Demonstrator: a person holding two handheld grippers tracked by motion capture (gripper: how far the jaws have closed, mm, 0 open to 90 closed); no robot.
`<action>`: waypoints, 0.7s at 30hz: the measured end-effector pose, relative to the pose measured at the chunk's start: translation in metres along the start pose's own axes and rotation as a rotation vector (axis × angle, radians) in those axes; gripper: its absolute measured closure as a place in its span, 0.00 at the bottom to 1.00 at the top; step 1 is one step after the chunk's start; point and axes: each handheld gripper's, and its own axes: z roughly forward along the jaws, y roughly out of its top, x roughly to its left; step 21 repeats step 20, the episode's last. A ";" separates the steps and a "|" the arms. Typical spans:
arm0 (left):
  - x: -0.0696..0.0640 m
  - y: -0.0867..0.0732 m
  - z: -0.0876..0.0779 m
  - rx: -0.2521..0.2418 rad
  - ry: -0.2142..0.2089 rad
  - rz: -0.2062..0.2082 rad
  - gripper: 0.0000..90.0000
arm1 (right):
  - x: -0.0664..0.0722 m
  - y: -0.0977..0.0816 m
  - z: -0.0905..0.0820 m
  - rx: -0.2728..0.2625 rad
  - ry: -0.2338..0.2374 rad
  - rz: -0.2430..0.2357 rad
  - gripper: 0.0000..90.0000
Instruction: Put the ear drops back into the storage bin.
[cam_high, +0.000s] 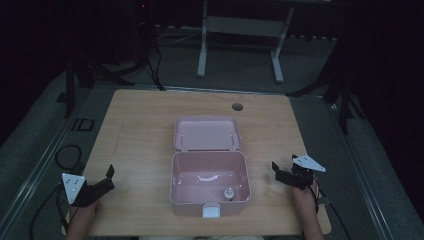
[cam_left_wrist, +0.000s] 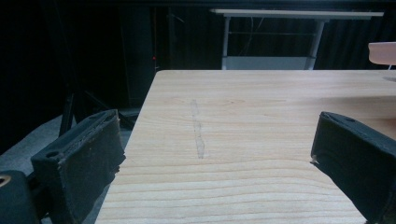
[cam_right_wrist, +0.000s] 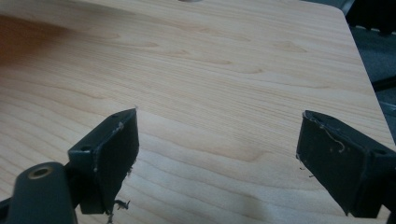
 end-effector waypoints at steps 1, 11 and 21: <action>0.000 0.000 0.000 0.000 -0.001 0.000 0.03 | 0.000 0.000 0.000 -0.004 0.004 -0.003 0.14; 0.000 0.000 0.000 -0.002 0.000 0.007 0.03 | -0.005 -0.002 -0.001 -0.016 0.041 0.042 0.14; 0.000 0.000 0.000 -0.004 0.000 0.002 0.03 | -0.005 -0.001 0.000 -0.004 0.047 0.028 0.14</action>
